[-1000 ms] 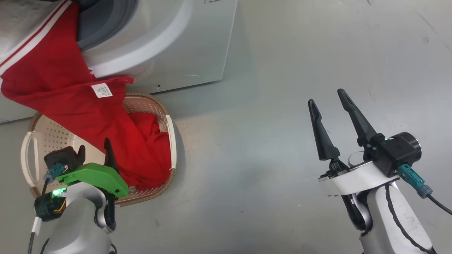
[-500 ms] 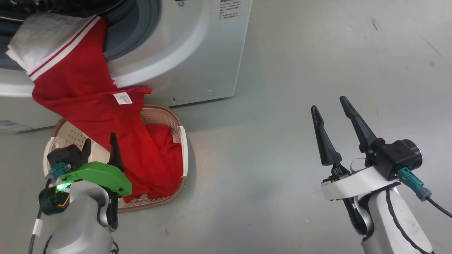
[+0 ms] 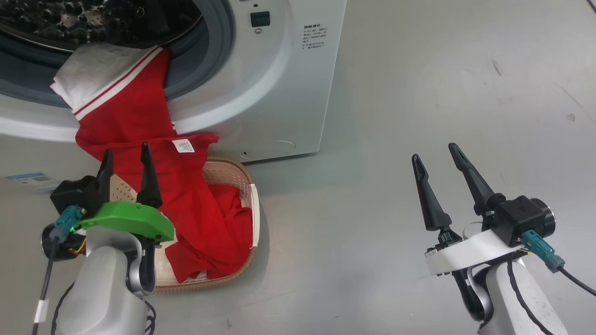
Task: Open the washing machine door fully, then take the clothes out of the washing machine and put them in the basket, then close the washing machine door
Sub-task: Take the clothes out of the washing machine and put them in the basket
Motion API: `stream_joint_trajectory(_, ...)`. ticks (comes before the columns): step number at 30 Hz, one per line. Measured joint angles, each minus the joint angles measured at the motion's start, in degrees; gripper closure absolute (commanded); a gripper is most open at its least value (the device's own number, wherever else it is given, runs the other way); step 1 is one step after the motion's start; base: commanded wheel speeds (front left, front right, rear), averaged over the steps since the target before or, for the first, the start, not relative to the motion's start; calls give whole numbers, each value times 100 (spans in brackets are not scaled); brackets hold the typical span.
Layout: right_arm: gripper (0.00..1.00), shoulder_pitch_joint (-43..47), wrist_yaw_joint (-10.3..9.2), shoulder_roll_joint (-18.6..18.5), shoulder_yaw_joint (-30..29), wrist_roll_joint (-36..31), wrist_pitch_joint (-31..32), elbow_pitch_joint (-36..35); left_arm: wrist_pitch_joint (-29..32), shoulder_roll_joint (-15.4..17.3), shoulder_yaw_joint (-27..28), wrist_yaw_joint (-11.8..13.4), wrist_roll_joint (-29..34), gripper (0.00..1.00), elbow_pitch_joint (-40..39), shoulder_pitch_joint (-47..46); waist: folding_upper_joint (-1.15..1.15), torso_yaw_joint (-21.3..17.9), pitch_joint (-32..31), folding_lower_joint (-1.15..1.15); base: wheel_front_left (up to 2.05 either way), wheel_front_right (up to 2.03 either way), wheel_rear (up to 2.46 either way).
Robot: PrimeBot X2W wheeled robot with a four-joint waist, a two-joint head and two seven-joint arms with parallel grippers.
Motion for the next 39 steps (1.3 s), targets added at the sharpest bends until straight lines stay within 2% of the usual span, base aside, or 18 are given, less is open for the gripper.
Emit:
stream_joint_trajectory(14,0,228,0,4,-73,1,0,163,1,4,-201,10,203,0,-1055,884,0,102,-411,0,0,0,0)
stream_joint_trajectory(25,0,458,0,10,-149,16,0,291,1,15,-424,103,240,0,-1407,1533,0,139,-677,0,0,0,0)
stream_joint_trajectory(39,0,559,0,20,-115,52,0,309,1,34,-524,211,241,0,-1792,1914,0,159,-832,0,0,0,0)
